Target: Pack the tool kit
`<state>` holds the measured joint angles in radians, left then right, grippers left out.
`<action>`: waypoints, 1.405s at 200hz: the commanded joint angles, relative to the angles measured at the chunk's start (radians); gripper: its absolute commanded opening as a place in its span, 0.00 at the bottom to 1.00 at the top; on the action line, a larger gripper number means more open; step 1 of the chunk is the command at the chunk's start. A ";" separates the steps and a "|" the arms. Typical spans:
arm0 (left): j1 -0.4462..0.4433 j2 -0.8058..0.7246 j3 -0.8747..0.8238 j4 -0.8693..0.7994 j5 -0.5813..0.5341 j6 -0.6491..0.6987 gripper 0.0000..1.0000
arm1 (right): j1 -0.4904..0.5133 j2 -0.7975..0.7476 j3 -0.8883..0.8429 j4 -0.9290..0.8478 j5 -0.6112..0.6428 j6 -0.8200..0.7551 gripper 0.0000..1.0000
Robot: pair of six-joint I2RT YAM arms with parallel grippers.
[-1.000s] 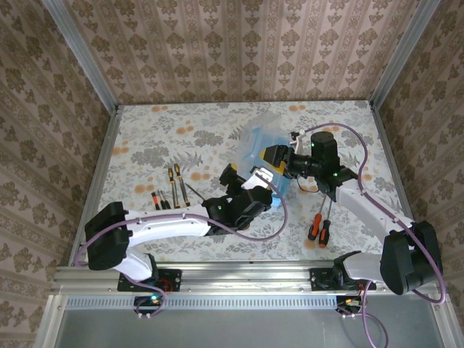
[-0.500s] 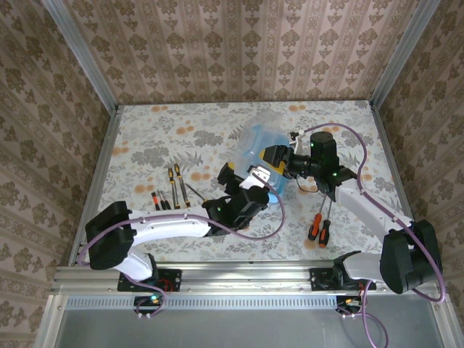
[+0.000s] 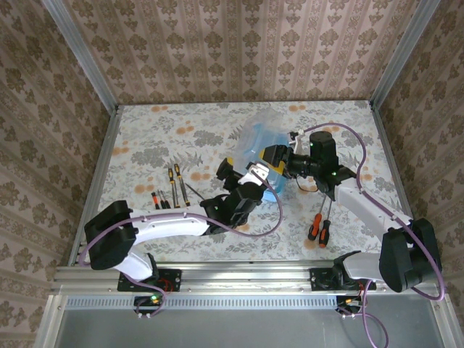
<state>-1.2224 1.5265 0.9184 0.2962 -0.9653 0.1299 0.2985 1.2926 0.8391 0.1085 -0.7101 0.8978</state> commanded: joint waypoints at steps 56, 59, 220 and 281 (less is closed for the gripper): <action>0.017 0.044 -0.094 0.369 0.049 0.296 0.95 | 0.007 0.003 0.051 0.018 -0.012 0.010 0.78; 0.017 0.046 -0.093 0.375 0.052 0.301 0.95 | 0.005 0.002 0.051 0.018 -0.012 0.010 0.78; 0.027 0.011 -0.143 0.460 0.100 0.340 0.55 | 0.006 -0.011 0.067 0.003 -0.007 0.005 0.78; 0.031 -0.089 -0.153 0.378 0.129 0.289 0.62 | 0.005 0.010 0.101 -0.013 -0.003 -0.004 0.79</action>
<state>-1.2015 1.5356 0.7738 0.7120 -0.8627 0.4644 0.2993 1.2964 0.8795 0.0944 -0.7105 0.8978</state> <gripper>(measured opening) 0.576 0.784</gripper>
